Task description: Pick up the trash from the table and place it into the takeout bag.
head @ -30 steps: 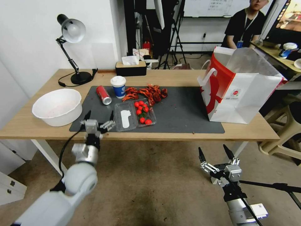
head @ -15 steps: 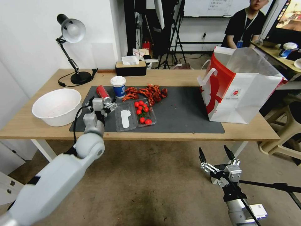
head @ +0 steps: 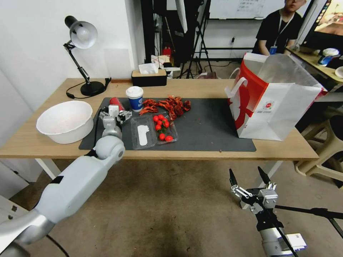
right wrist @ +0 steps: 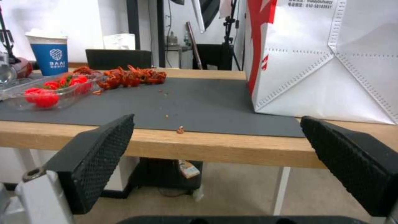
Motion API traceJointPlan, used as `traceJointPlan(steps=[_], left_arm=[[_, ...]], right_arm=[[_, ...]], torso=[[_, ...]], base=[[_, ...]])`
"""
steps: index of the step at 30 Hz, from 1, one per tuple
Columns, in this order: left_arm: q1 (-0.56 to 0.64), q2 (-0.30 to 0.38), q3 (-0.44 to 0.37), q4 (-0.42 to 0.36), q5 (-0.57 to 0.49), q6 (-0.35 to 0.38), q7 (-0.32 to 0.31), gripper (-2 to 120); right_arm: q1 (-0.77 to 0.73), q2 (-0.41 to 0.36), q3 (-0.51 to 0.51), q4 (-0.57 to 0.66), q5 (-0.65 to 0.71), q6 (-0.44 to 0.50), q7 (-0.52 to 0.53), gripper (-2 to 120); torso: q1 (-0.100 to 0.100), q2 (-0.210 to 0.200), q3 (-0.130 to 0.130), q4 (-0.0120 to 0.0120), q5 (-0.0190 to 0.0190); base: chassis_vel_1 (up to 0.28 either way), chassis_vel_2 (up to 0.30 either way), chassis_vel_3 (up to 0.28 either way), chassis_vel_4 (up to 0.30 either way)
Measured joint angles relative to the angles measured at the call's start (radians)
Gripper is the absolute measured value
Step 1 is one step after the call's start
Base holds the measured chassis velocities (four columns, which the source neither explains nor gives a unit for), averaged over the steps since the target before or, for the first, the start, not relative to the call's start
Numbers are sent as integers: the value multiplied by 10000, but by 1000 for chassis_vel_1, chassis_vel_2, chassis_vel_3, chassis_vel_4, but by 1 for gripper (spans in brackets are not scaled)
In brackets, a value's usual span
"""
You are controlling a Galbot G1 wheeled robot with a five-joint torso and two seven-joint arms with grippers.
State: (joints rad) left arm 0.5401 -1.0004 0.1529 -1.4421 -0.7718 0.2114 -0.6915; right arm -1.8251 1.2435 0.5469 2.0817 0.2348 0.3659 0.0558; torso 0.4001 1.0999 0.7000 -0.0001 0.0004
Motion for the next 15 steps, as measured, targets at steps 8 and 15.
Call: traceJointPlan(steps=[8,15], left_arm=[[-501,-380,163,640,-668,799,-525,100],[-697,-483,93,814,-1338,1131,-621,93]], right_arm=[[26,44,5,-90,-6,-1,4,100],[81,23,29,-154,12,-1,10,100]], torso=[[0,0,1,1,-7],[0,1,0,0,-4]], base=[[0,0,0,0],[0,0,0,0]])
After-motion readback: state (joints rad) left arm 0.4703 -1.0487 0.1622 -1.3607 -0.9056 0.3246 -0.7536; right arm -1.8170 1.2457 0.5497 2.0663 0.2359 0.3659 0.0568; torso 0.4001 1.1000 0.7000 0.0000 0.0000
